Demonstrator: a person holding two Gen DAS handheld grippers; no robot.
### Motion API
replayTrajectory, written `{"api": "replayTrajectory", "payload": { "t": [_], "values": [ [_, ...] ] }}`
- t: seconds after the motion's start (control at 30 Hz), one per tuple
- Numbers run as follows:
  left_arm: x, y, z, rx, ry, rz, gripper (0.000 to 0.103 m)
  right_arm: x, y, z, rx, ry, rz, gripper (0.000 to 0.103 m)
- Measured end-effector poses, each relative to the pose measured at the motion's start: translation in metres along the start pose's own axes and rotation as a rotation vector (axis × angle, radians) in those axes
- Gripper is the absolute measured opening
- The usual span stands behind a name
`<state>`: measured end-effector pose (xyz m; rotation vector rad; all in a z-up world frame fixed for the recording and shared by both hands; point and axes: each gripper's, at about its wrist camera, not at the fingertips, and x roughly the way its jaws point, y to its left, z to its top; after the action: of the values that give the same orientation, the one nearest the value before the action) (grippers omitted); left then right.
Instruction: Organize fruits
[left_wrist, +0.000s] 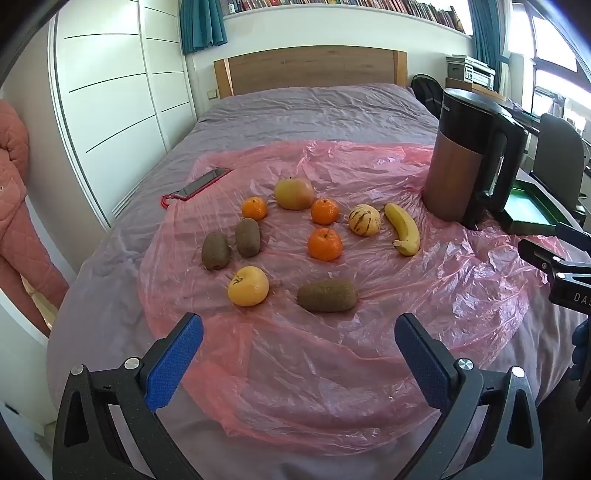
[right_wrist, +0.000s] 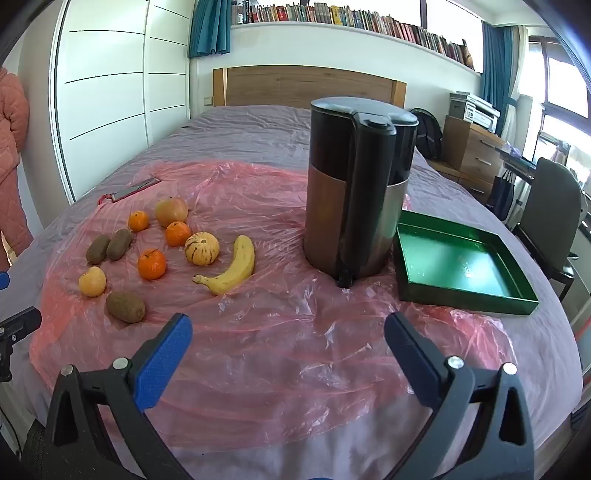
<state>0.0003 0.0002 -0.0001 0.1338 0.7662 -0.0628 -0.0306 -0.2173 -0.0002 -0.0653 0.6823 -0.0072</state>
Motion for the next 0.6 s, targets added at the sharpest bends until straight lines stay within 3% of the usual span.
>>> {"api": "replayTrajectory", "payload": {
  "t": [0.6],
  "values": [
    [0.0006,-0.0031,-0.0003,-0.005,-0.001,-0.011,0.102,0.0011,-0.0002,-0.0013,-0.001,0.004,0.0,0.103]
  ]
}}
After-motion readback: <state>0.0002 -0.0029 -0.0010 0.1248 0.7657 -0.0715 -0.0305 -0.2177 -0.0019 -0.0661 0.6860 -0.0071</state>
